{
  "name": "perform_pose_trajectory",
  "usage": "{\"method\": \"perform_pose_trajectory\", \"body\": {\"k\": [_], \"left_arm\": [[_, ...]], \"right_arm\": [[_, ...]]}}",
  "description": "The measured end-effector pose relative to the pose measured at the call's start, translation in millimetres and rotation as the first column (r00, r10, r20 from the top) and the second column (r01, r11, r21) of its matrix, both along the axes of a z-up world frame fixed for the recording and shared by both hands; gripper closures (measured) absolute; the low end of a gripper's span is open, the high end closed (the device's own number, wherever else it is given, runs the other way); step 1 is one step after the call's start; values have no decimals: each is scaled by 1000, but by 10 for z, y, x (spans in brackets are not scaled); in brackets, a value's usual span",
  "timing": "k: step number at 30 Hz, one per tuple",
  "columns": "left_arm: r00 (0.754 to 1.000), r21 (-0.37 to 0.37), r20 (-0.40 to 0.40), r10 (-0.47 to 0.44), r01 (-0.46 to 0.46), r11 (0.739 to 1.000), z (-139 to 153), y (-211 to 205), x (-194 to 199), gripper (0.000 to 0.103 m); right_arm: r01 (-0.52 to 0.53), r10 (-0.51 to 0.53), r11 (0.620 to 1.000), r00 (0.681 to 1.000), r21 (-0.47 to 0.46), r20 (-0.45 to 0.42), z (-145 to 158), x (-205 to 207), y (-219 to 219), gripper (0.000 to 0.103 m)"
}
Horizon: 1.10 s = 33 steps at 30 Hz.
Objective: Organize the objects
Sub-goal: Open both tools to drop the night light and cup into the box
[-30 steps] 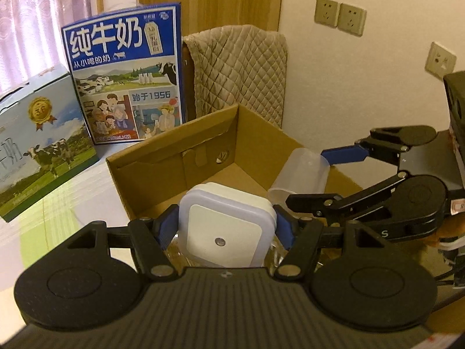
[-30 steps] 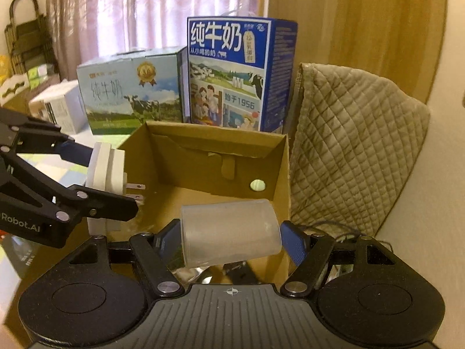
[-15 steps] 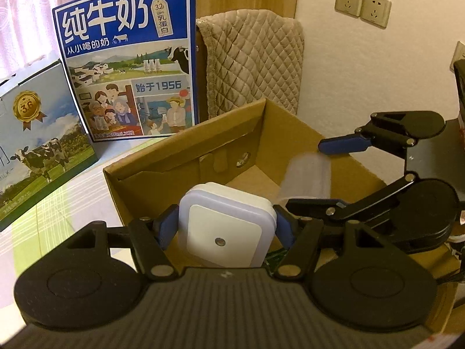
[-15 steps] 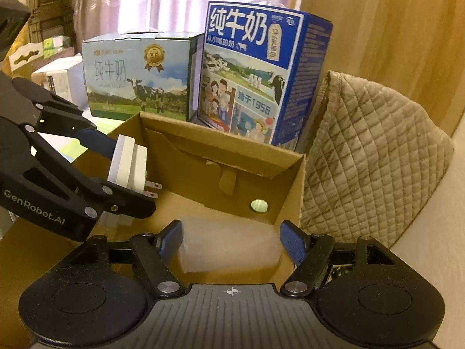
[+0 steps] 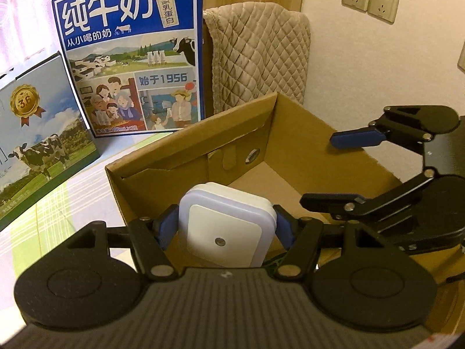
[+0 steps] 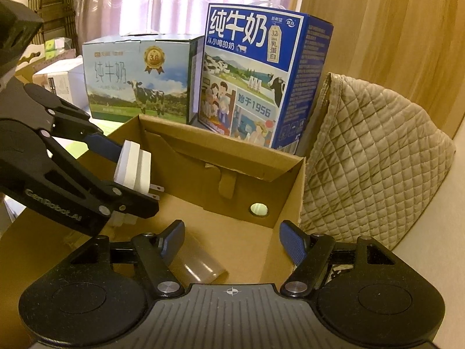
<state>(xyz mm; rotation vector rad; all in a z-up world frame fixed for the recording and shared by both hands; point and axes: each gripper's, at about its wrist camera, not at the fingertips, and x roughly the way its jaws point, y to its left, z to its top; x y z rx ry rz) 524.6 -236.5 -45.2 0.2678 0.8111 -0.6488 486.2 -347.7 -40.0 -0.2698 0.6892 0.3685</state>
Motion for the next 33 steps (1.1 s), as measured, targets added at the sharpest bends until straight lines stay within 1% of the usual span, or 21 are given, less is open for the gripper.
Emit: {"method": "perform_pose_trajectory", "body": {"k": [1,7,19,31,33], "left_arm": [[1000,1,-3,-1,1,1000,-8,-2,7,40],[1000,3,11,0,0,1000,-8,-11,5,35],[1000,8,9,20,-20,1000,10,46,-49,33],[999,-5,21,47,-47,999,127,124,-207,30],[998,-11,24,56,-56,998,163,148,-252,27]], "right_arm": [[2,-2,1000,1000,7,-2,3,0,-4,33],[9,-9,1000,1000,17,2,1,-13,-13,33],[13,-13,999,1000,33,-4,8,-90,-31,33],[33,-33,998,999,59,-4,85,-266,-47,33],[38,-38,997,999,67,-1,112,-317,-52,33]]}}
